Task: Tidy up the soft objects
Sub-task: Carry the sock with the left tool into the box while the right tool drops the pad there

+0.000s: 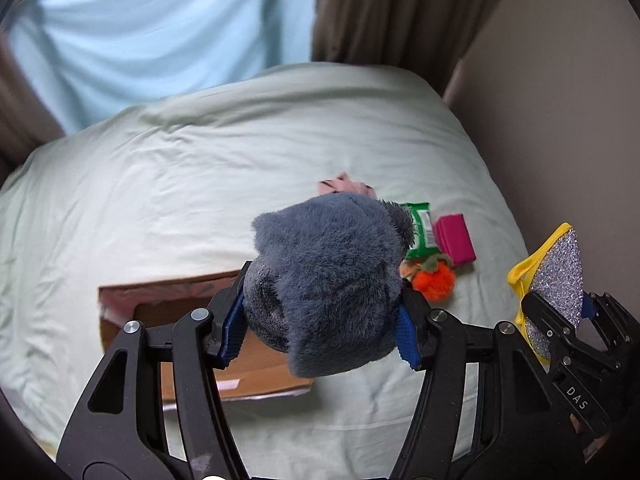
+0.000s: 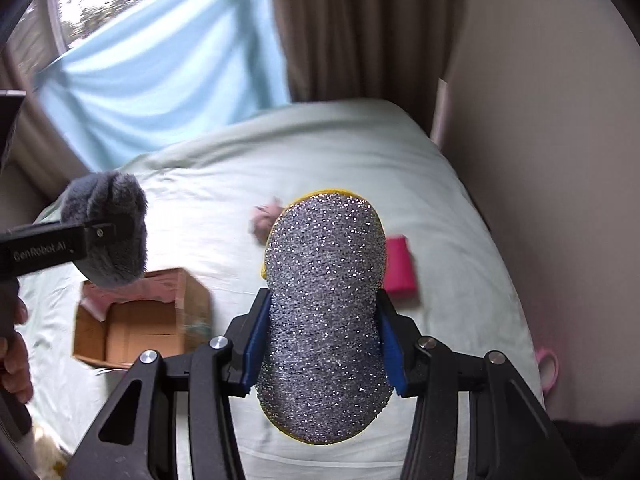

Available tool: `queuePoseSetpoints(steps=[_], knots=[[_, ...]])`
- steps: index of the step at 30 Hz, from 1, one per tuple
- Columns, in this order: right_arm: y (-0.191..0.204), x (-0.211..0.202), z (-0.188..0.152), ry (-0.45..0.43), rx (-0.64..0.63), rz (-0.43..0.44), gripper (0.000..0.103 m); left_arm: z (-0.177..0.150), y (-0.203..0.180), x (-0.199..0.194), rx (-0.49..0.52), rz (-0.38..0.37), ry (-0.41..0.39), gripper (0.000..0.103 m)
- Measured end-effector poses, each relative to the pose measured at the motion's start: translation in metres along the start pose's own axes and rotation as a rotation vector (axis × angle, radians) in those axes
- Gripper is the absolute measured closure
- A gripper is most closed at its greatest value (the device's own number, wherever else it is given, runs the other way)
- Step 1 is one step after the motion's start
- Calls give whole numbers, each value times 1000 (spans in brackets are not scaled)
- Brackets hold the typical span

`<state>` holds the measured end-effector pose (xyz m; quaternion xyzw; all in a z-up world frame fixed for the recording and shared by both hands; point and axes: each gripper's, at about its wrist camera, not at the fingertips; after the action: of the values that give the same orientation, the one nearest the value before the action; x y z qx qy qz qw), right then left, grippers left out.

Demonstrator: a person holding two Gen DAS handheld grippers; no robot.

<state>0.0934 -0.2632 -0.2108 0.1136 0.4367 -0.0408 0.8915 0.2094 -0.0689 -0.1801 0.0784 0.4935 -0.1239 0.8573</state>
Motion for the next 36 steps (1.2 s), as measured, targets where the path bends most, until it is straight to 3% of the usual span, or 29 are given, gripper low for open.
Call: queuePoseSetpoints(steps=[7,11,19,26,36], knots=[[84,0,23,15,-132,137,58,-22,79,-14,-120,64,0,46],[130,16,26,40,-170,192,58,-41,124,-3,-177,97,46,46],[199,81,10,196,-172,245,58,-71,203,42,-229,113,163,46],[231,141,-8,346,-89,252,58,-92,233,101,-186,80,283,46],[233,226,-30,517,188,231,55,-103,232,176,-82,58,397,44]])
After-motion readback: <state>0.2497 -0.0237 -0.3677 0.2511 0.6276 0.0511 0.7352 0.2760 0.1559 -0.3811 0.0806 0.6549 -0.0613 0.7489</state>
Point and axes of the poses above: each gripper's, at about its wrist camera, not at the fingertips, and x roughly the way its jaws point, y to its left, z to its top, and after that the axes turned 6 degrees about z, right-handed
